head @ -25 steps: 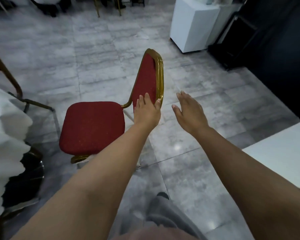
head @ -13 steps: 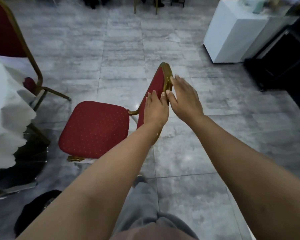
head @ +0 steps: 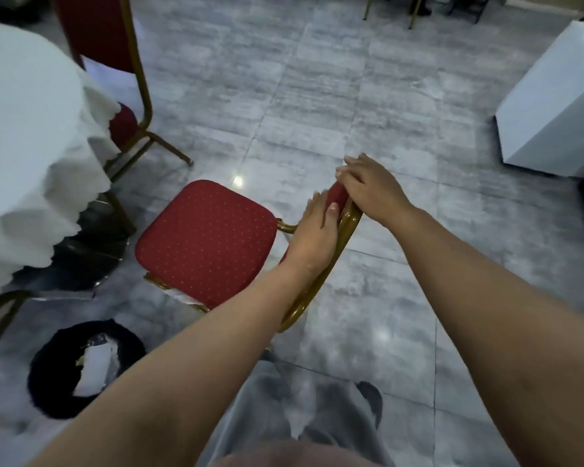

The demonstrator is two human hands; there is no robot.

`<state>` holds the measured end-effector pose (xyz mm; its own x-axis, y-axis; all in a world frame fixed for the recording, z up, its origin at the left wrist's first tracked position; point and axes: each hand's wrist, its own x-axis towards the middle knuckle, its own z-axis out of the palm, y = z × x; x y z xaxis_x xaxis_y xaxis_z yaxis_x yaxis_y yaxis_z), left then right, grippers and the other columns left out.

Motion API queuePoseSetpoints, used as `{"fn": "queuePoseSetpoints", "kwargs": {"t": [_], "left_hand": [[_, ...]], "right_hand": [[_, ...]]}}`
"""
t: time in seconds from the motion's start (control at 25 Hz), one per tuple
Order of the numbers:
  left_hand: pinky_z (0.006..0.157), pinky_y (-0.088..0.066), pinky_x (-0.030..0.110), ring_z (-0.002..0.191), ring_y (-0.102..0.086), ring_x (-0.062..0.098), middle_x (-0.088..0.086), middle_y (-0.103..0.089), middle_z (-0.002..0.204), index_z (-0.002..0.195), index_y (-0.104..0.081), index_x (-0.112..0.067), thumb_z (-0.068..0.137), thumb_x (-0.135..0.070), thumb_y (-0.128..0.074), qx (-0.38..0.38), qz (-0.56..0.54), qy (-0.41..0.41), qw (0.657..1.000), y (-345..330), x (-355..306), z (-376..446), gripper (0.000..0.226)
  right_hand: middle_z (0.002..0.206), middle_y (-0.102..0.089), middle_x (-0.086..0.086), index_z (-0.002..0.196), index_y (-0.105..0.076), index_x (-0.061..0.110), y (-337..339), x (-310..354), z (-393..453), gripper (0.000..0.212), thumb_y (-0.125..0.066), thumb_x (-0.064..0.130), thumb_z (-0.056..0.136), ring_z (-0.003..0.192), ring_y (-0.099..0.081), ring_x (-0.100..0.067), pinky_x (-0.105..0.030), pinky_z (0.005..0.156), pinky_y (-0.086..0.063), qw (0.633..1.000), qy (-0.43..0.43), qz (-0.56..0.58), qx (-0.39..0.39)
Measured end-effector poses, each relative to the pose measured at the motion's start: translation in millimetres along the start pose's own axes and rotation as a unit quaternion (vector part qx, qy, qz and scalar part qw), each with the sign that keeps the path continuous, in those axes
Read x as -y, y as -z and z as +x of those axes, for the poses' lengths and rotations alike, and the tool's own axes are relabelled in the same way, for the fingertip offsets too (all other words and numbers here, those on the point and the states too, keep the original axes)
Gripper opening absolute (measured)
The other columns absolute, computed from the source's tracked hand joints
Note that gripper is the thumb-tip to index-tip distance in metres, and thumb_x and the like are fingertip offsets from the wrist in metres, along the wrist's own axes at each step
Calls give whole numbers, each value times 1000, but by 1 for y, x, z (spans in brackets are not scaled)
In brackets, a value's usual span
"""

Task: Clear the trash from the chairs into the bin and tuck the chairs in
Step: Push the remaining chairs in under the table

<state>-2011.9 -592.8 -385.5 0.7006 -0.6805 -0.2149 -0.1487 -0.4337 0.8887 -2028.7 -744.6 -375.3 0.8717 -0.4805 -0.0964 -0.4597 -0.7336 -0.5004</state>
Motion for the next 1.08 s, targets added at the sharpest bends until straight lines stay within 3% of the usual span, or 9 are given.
{"fn": "queuePoseSetpoints", "kwargs": {"t": [0.12,0.28,0.52,0.64,0.76,1.08], "left_hand": [[121,-10,31,151,-10,15,3,-18,163,155,-22,-16,106,-35,-25,-72,55,-6,996,-3,0,0,52],[121,-12,33,150,-12,16,3,-21,162,154,-27,-17,105,-39,-24,-160,150,52,974,-7,-4,-3,53],[122,-12,37,150,-15,20,4,-30,159,151,-33,-16,104,-46,-15,-285,218,158,920,-37,-7,-23,60],[123,-7,37,151,-10,17,1,-23,161,154,-26,-18,103,-48,-9,-302,248,186,901,-46,-6,-31,62],[123,-6,37,151,-9,16,0,-19,162,155,-22,-19,103,-48,-7,-314,252,204,892,-51,-6,-33,62],[117,-22,33,148,-23,14,-2,-30,159,154,-24,-25,103,-48,-9,-336,229,258,876,-58,-20,-33,58]], "right_hand": [[157,-39,-2,134,-61,18,9,-10,20,42,-38,33,101,151,-18,-20,-40,120,-15,999,26,10,39],[145,-52,-14,123,-66,7,9,-14,26,43,-33,25,102,146,-28,-28,-38,117,-16,989,131,-15,66],[154,-43,-5,138,-57,15,8,-29,28,62,-25,39,91,149,-25,-22,-44,123,-11,972,220,-8,80],[157,-38,-5,142,-52,14,7,-30,31,52,-30,34,100,150,-21,-21,-40,122,-6,967,247,-6,68],[157,-37,-5,144,-49,15,2,-32,33,56,-28,37,98,150,-20,-20,-38,122,-6,964,257,4,61],[155,-42,-1,143,-52,17,-1,-37,51,63,-25,42,92,148,-26,-17,-34,120,-10,951,304,25,59]]}}
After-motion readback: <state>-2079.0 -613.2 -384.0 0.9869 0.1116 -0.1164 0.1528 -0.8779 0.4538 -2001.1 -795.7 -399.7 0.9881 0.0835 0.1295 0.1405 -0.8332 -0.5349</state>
